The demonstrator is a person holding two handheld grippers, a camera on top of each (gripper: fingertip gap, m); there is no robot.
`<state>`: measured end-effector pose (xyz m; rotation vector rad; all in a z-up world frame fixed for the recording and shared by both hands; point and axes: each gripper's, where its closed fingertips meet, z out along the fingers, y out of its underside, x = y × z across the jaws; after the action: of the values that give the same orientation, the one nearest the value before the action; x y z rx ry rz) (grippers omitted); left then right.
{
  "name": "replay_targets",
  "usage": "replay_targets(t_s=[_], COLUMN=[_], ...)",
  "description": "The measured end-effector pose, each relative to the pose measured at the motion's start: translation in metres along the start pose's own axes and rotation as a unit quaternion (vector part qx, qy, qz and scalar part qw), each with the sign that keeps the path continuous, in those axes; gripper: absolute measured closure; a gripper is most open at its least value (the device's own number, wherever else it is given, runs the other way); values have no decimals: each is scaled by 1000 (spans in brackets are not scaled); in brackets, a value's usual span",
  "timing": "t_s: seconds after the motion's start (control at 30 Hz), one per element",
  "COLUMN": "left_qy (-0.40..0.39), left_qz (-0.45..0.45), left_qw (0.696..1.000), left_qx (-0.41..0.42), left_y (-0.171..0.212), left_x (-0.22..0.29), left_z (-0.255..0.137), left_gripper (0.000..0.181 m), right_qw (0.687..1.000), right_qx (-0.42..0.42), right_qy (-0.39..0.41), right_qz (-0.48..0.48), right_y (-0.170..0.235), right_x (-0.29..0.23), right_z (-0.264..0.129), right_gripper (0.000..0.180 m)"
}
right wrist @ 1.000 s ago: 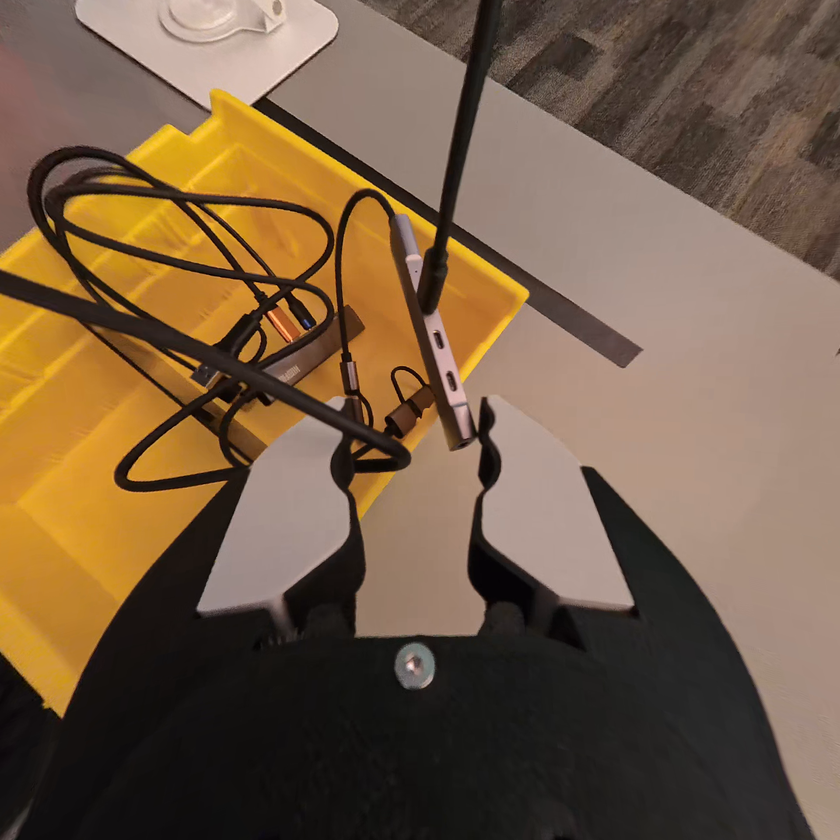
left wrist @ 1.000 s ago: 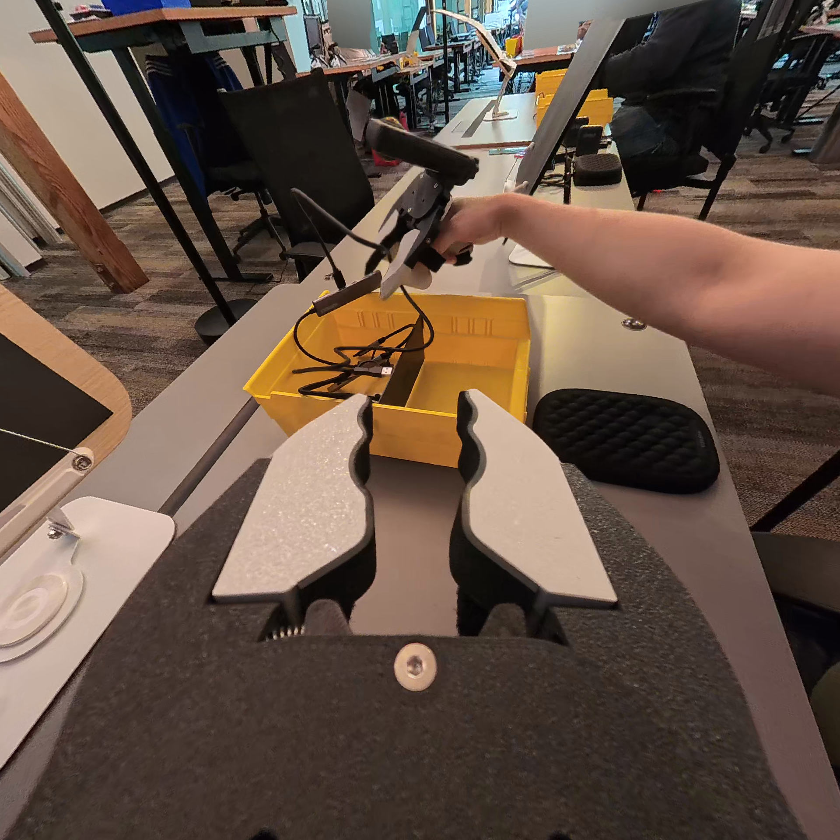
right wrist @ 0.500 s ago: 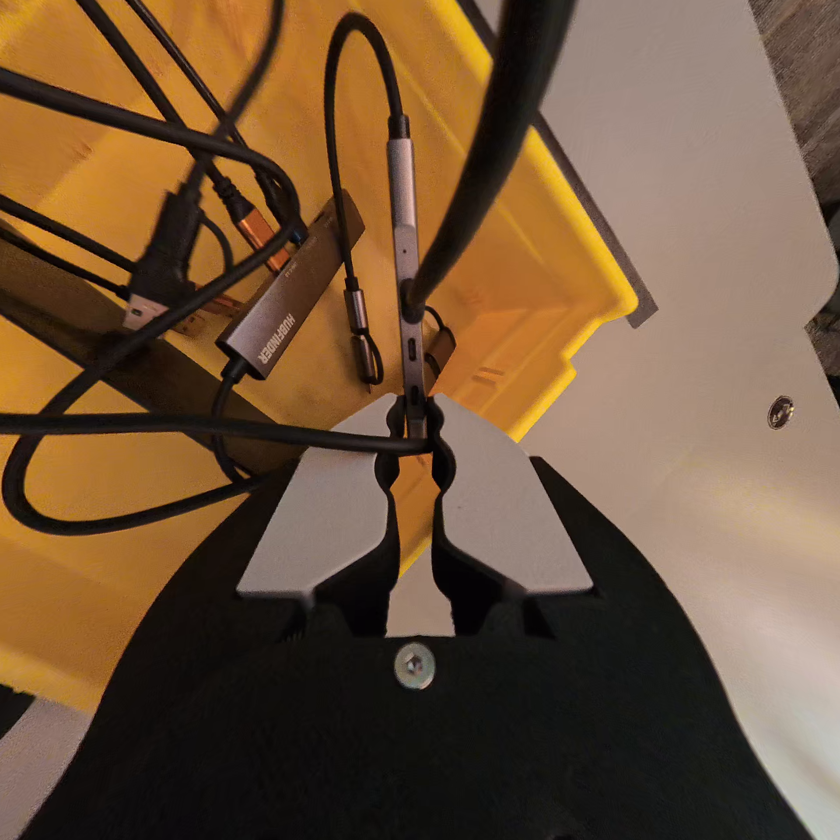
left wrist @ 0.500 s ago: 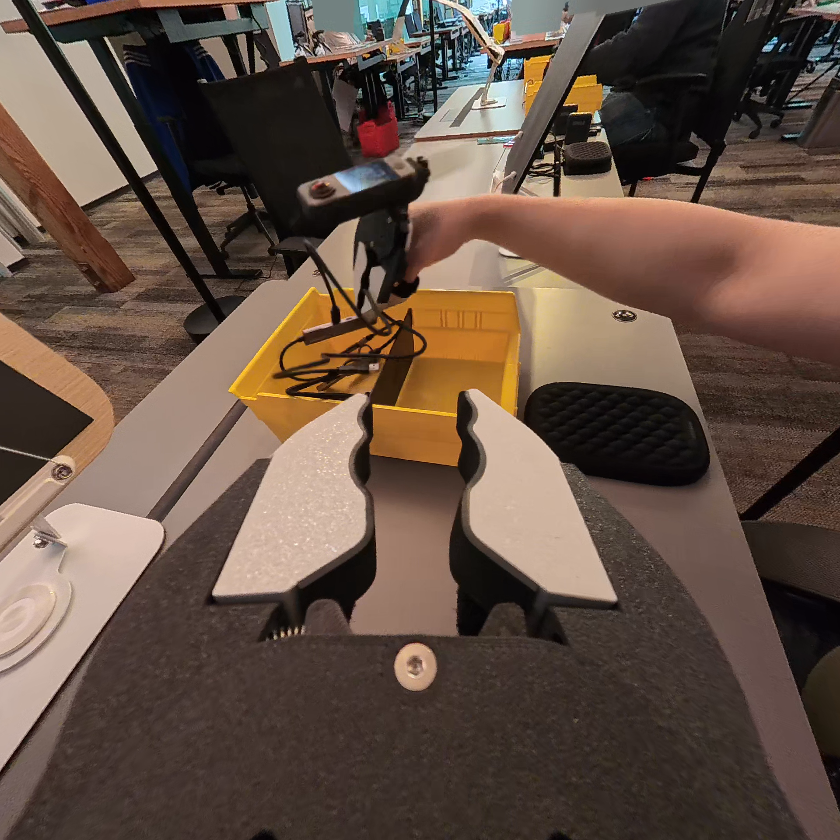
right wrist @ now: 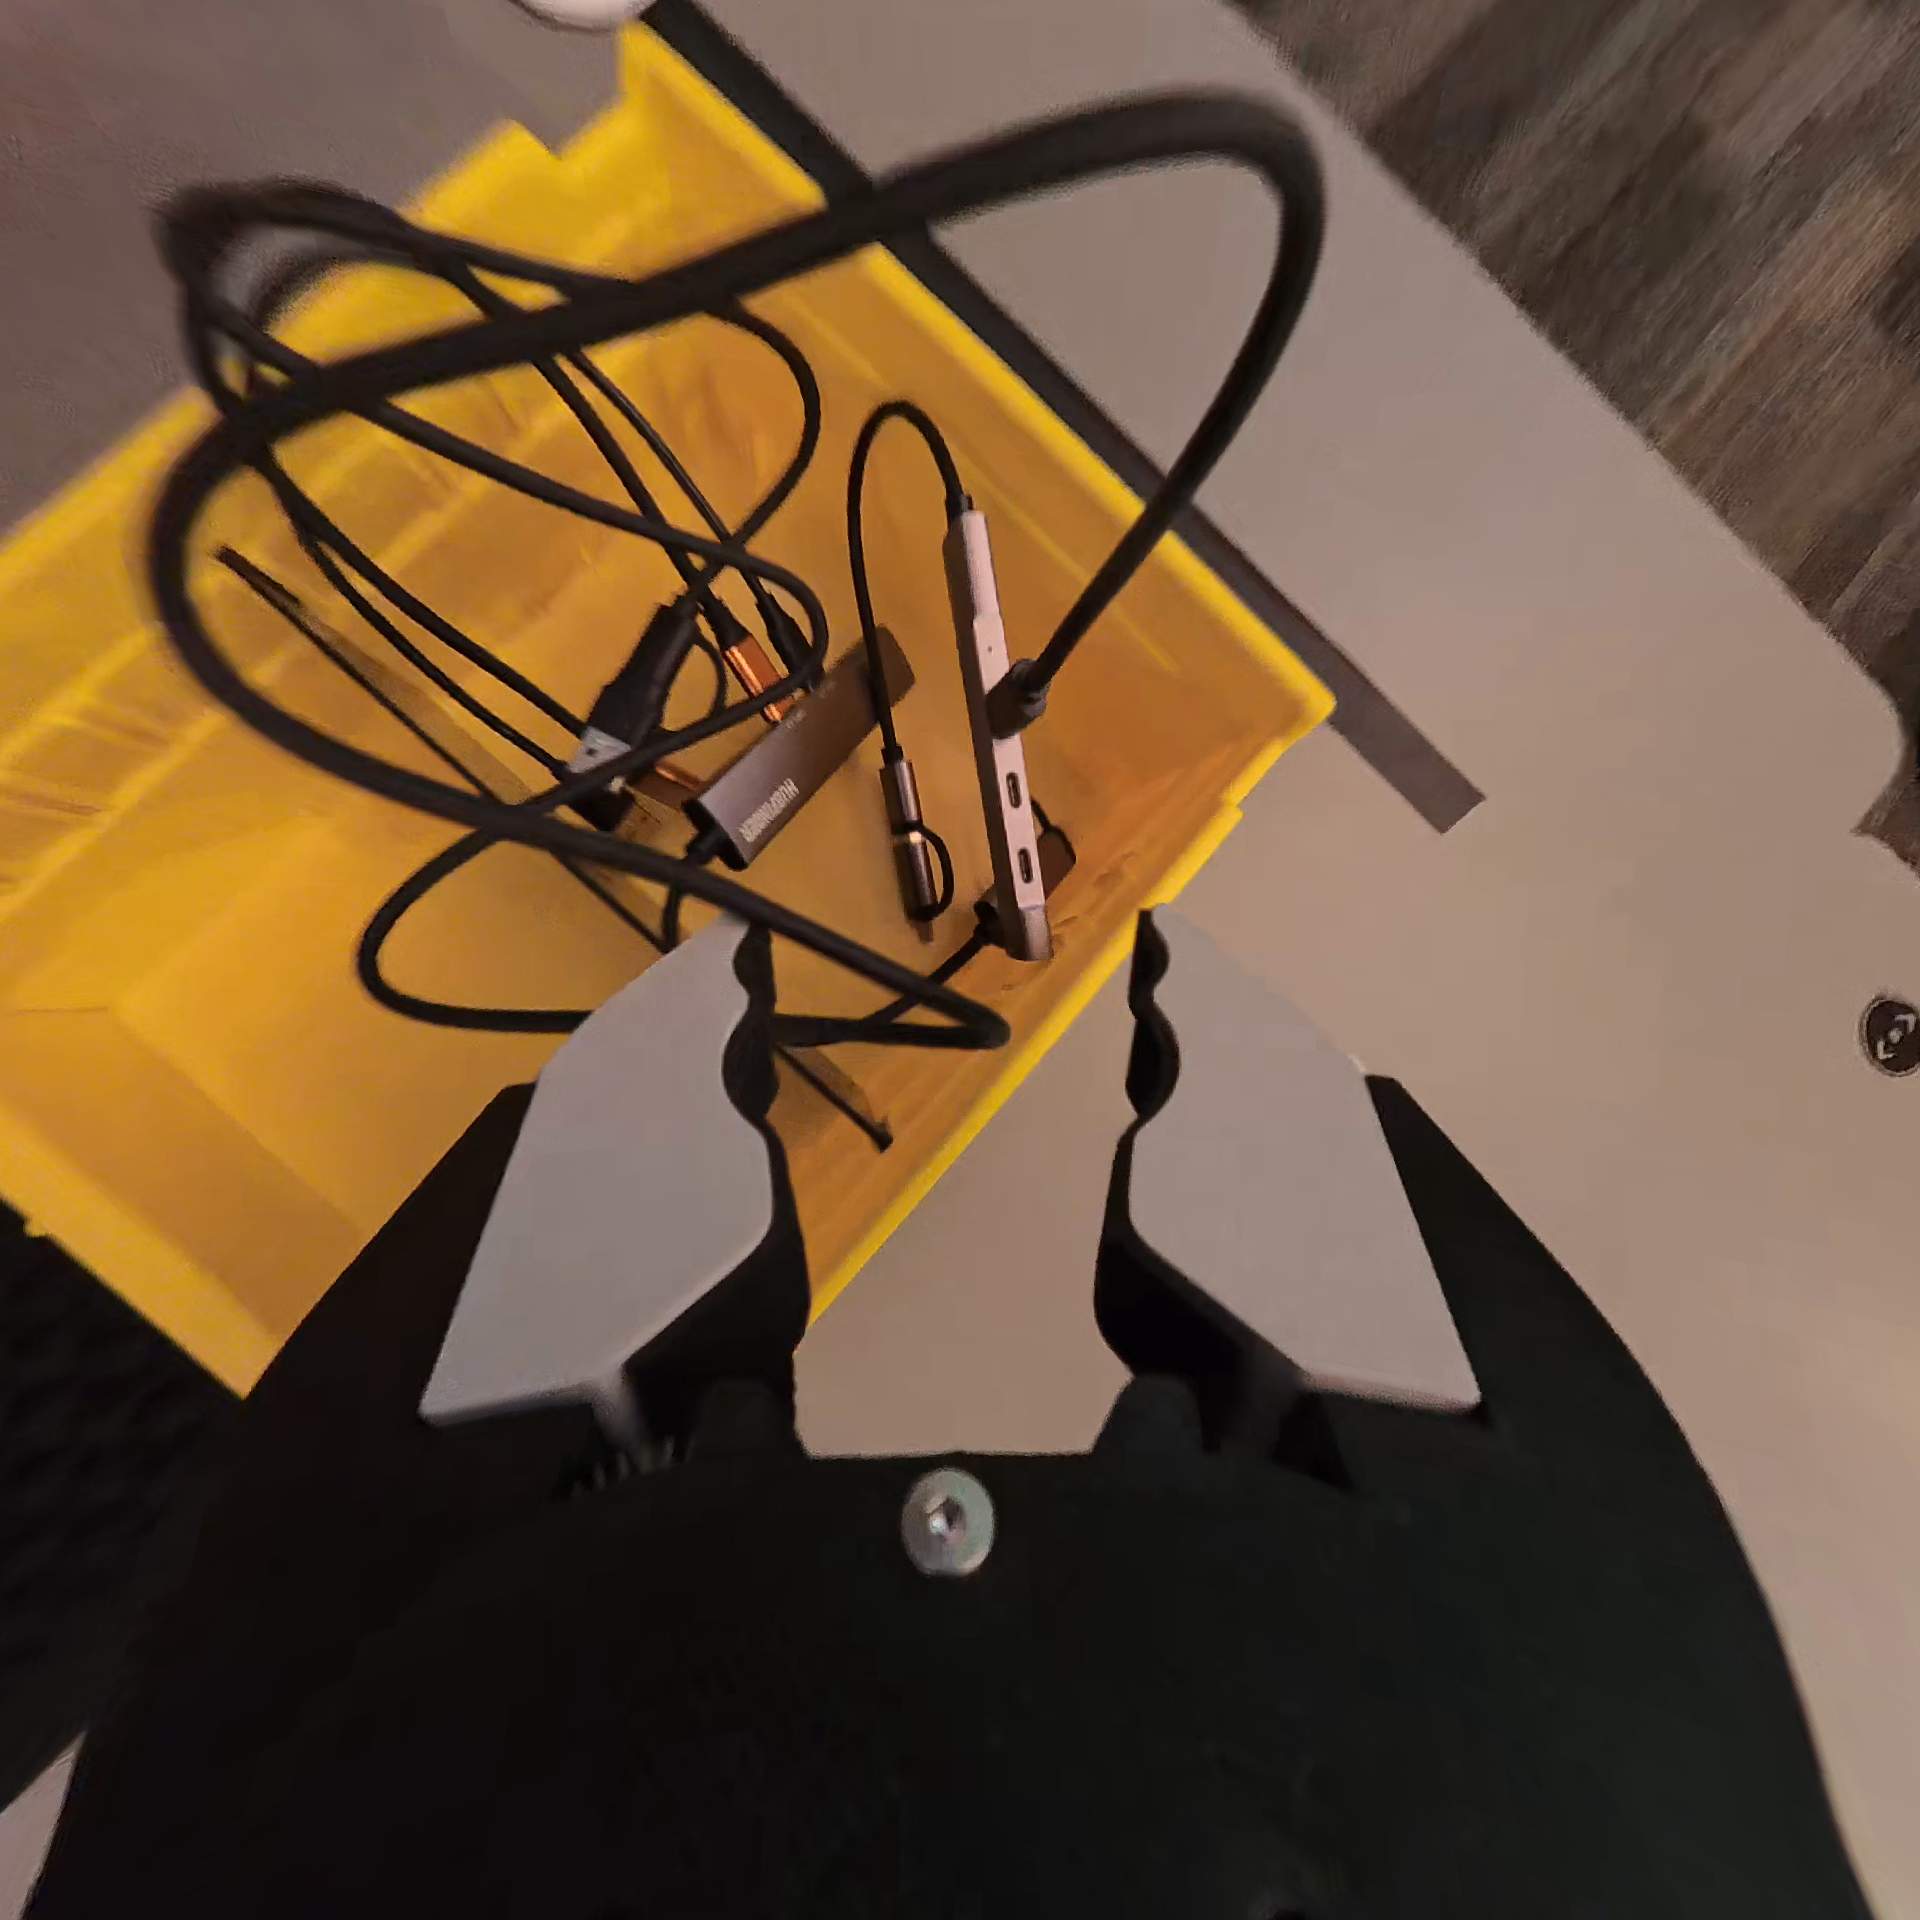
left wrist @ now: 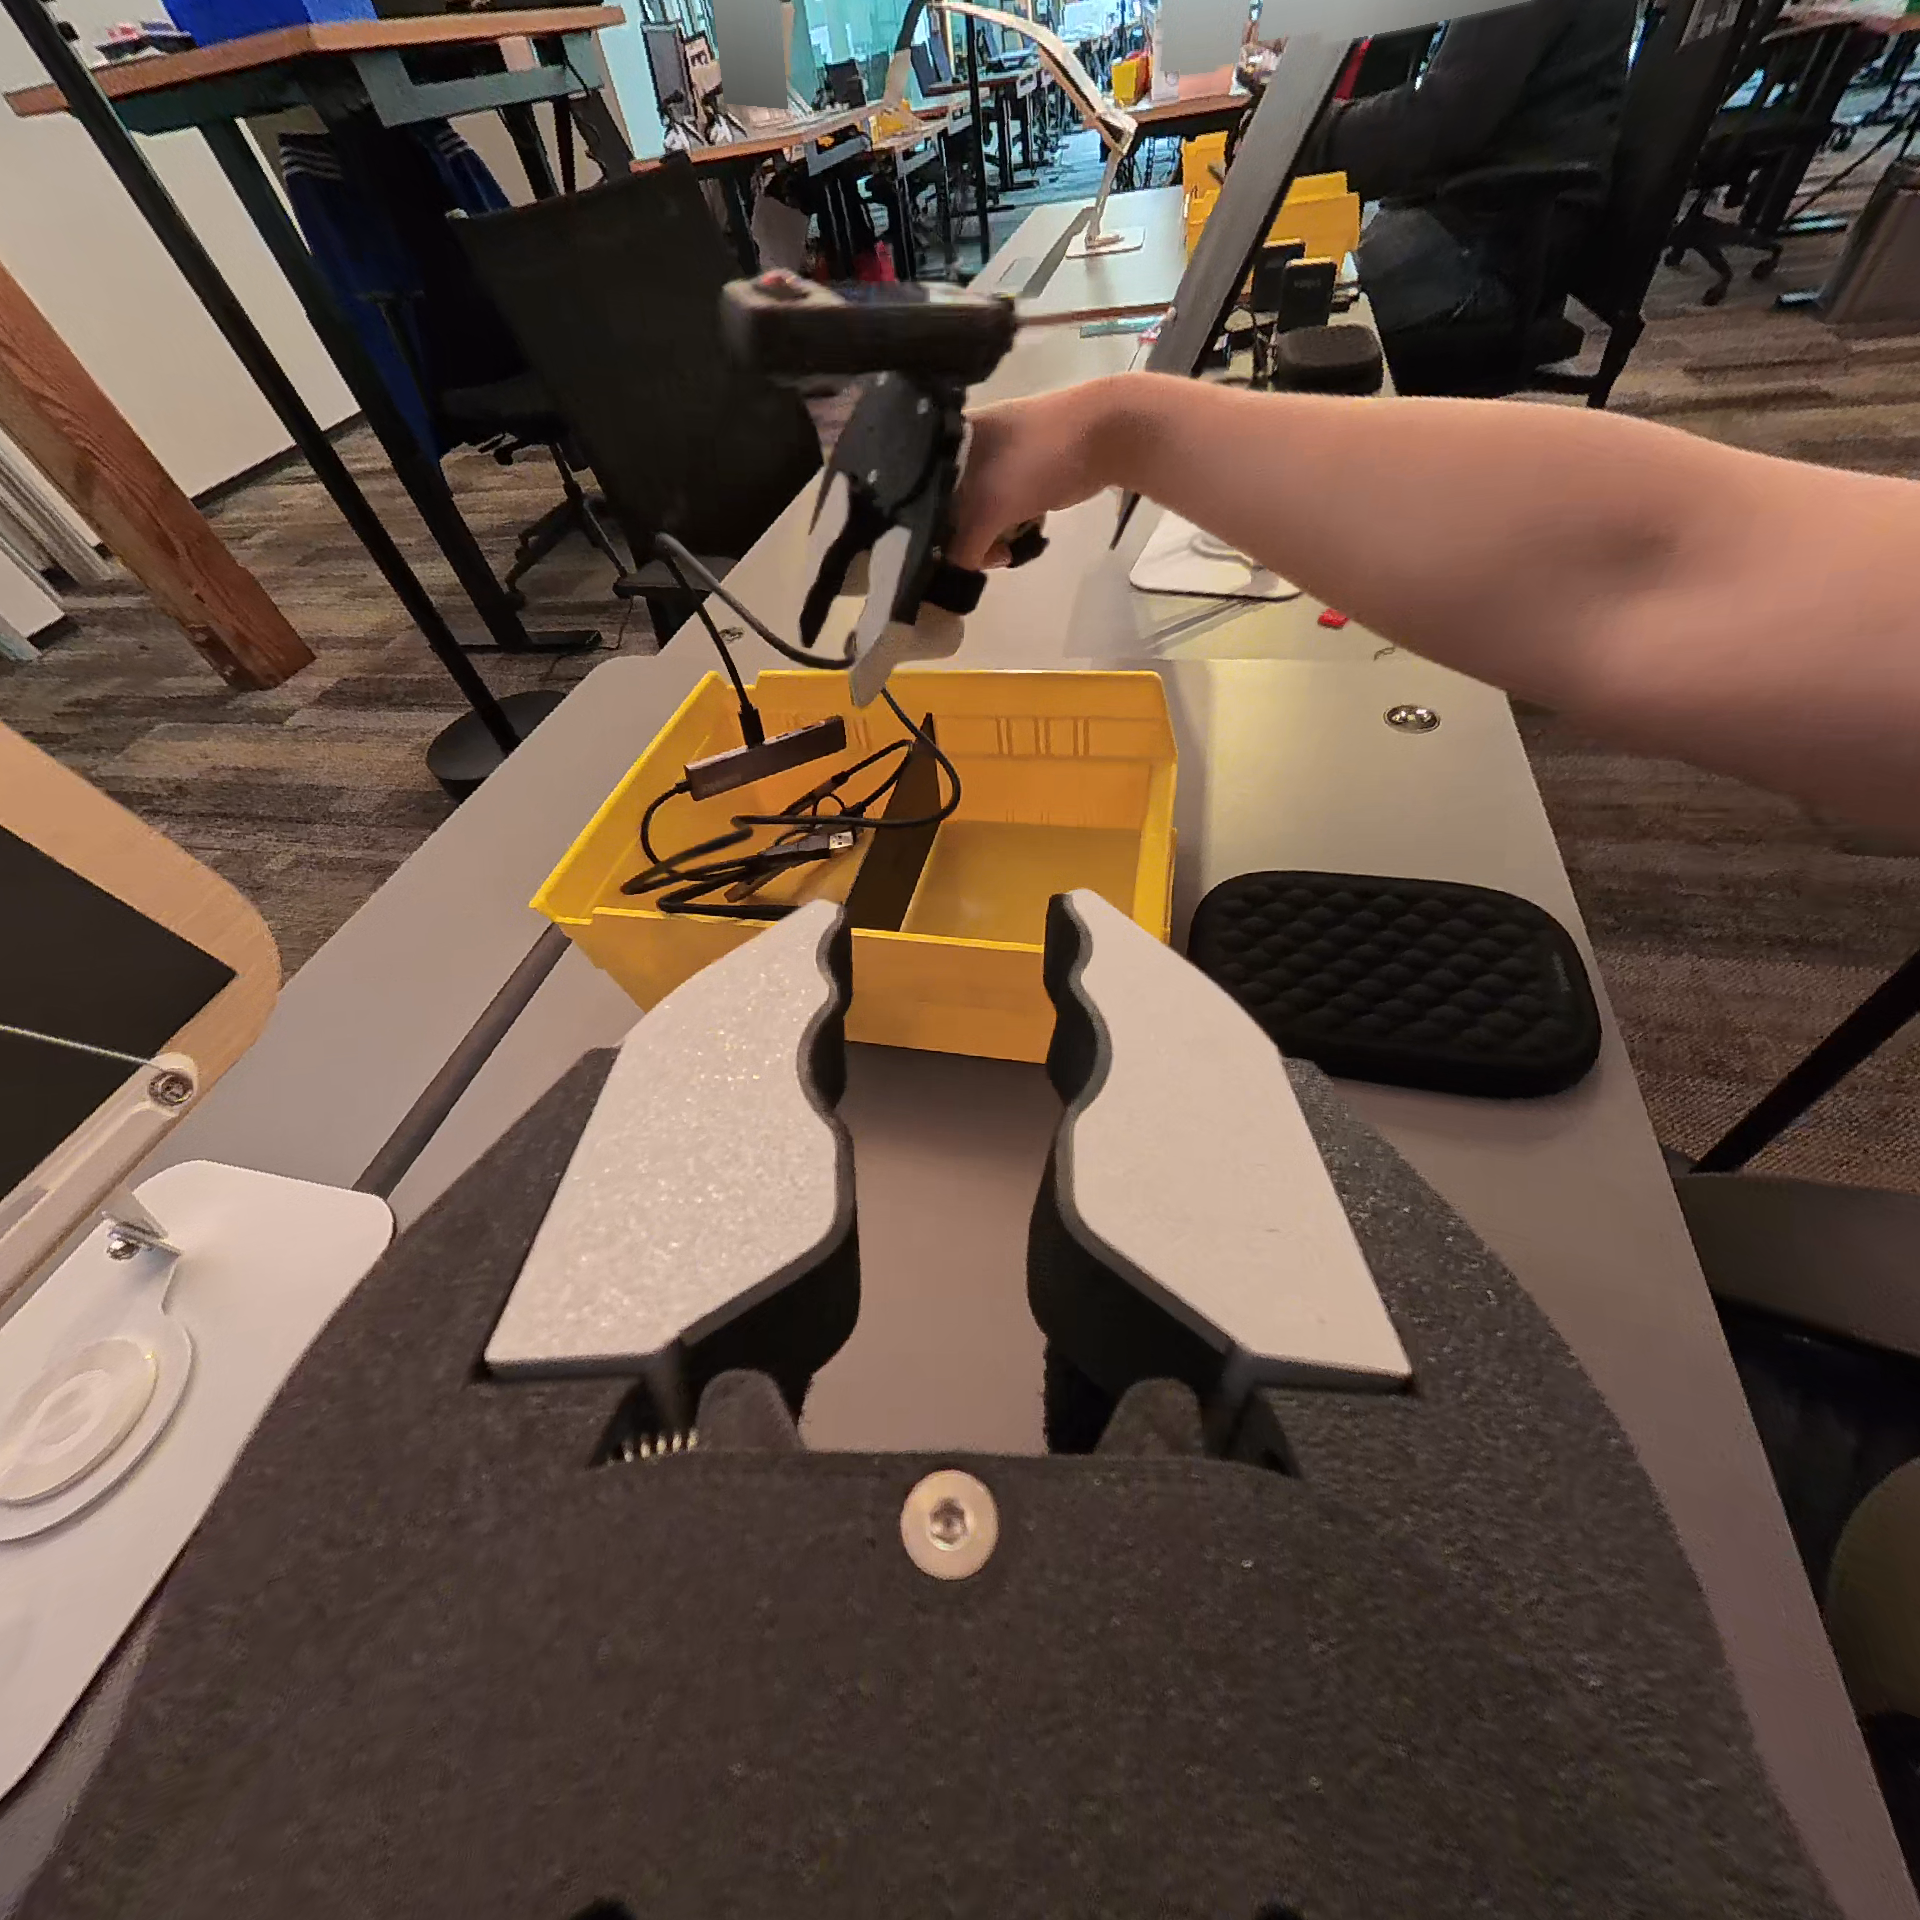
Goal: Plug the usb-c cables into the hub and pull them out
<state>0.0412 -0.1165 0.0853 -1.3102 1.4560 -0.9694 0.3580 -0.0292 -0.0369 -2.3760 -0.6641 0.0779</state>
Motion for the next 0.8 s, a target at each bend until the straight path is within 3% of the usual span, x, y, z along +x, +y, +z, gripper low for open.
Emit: replay_targets(t_s=[0.2,0.3,0.37,0.5,0.57,0.67,0.8], left_qy=[-31,-59,-68,-93,-113,-138,-219], left_qz=[-8,-3,-9,-17,-20,-27,-49], left_qw=[999,998,998,995,992,988,972], left_qx=[-2,-8,-13,-38,-49,-64,-70], left_y=[0,2,4,12,15,16,11], left_x=[-13,-23,-27,-37,-42,-46,-54], left_z=[-12,-18,-20,-22,-24,-34,-77], left_gripper=[146,146,146,146,146,146,145], right_qw=[979,954,946,937,947,955,960], right_qx=[198,258,245,144,123,9,-44], right_qy=[33,131,157,126,100,138,63], right_qz=[21,77,141,293,279,261,269], right_y=[-41,-39,-18,27,31,62,79], right_x=[-14,-5,-3,-12,-25,-20,-32], right_z=[-76,-115,-119,-80,-59,-46,-20], right_gripper=[111,114,115,131,132,127,124])
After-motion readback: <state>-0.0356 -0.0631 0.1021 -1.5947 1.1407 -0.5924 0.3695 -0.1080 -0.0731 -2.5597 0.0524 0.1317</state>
